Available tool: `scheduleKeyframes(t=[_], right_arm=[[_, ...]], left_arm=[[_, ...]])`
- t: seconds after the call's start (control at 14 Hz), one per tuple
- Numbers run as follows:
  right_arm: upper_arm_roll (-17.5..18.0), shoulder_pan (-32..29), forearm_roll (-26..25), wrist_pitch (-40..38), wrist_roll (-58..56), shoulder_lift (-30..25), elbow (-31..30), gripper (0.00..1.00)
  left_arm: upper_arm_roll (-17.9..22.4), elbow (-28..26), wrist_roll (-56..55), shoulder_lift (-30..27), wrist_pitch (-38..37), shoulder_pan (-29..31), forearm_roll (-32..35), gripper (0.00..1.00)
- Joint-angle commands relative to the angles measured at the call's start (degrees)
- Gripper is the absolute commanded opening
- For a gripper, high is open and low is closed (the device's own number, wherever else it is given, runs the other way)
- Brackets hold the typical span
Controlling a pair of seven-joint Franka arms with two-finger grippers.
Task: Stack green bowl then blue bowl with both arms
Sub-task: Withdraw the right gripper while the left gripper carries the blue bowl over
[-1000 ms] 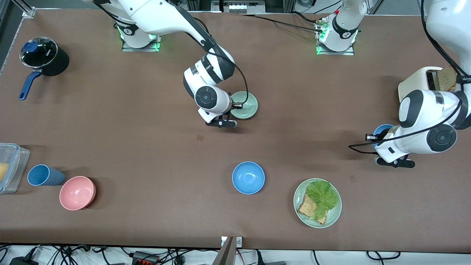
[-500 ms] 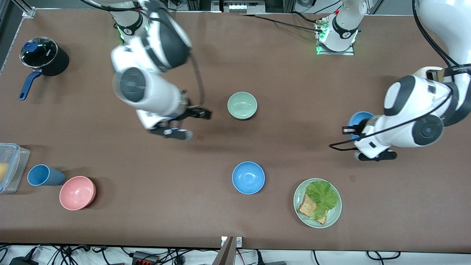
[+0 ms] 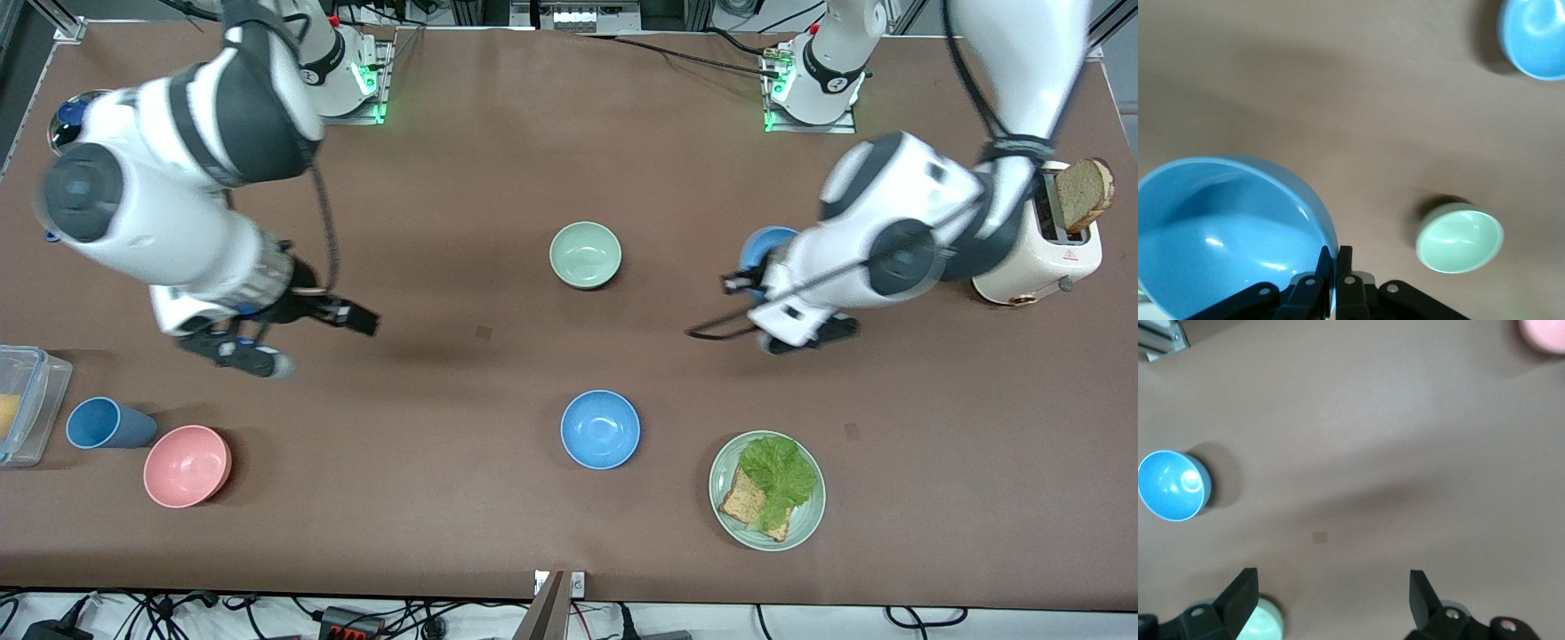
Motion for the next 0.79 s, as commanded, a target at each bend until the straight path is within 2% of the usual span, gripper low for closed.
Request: scheduleKeyframes(t=[0.0, 0.14, 0.21, 0.36, 0.43, 0.64, 0.71], right_arm=[[-4.63, 0.56, -0.81, -1.12, -6.56, -1.15, 0.2, 1.0], [-5.43, -1.35, -0.55, -1.21, -9.81, -1.32, 0.2, 1.0], [-4.3, -4.07, -0.28, -0.77, -10.87, -2.28, 0.2, 1.0], [2.35, -11.52, -1.15, -1.12, -12.28, -4.04, 0.2, 1.0], [5.69, -15.65, -3.34, -0.95, -13.42, -5.01, 0.2, 1.0], [12.47, -23.75, -8.88, -1.03, -19.48, -8.17, -0.76, 1.0], [14.93, -27.0, -9.85, -1.21, -21.06, -9.22, -1.2, 1.0]], left_arm=[[0.06, 4.29, -10.47, 4.77, 3.37, -5.1, -0.46, 0.0], [0.15, 4.3, -16.9, 6.44, 7.85, -9.14, -0.37, 0.0], [0.33, 4.3, -19.1, 7.23, 9.79, -10.72, -0.02, 0.0], [0.76, 4.21, -22.01, 8.47, 14.44, -13.88, 0.16, 0.0], [0.94, 4.21, -23.24, 9.17, 15.68, -14.77, 0.25, 0.0], [1.64, 4.03, -25.79, 10.32, 19.02, -18.1, 0.42, 0.0], [3.39, 3.95, -26.06, 10.32, 19.73, -19.34, 0.86, 0.0]])
